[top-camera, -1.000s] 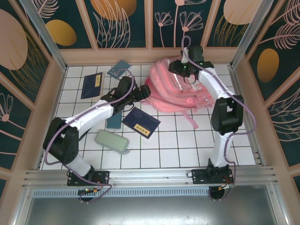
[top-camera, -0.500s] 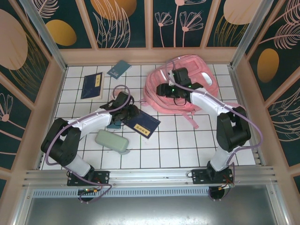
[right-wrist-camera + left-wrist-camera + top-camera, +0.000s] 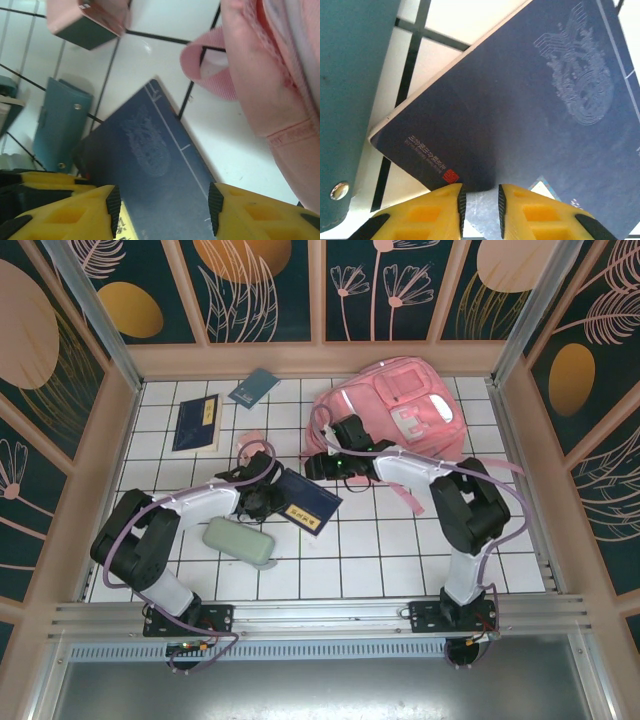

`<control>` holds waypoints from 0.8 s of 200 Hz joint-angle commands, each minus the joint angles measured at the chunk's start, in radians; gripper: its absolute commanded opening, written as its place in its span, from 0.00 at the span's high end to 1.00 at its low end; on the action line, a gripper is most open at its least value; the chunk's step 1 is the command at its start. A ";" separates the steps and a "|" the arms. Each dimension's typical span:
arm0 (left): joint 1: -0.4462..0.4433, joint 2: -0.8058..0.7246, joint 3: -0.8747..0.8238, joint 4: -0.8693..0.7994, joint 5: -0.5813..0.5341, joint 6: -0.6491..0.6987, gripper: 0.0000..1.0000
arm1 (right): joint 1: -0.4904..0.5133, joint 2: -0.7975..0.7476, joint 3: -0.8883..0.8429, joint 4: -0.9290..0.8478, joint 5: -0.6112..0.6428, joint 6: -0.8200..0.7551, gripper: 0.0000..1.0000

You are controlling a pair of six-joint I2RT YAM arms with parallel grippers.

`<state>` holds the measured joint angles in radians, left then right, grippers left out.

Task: Pack the student bag
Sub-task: Pick up the book from the center of the table.

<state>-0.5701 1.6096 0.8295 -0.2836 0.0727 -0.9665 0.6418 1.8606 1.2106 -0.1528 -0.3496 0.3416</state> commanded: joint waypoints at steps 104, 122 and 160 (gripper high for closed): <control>0.027 0.161 0.094 -0.044 -0.134 0.085 0.78 | 0.026 0.068 -0.096 0.031 -0.005 0.020 0.51; 0.034 0.171 0.126 -0.070 -0.163 0.110 0.78 | 0.042 0.041 -0.113 0.049 -0.022 0.055 0.51; 0.035 0.083 0.098 -0.086 -0.161 0.126 0.77 | 0.037 0.052 -0.126 0.063 0.027 0.106 0.51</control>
<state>-0.5419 1.7351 0.9600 -0.2897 -0.0582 -0.8738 0.6659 1.9205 1.1103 -0.0772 -0.3271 0.3920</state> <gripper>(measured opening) 0.227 0.488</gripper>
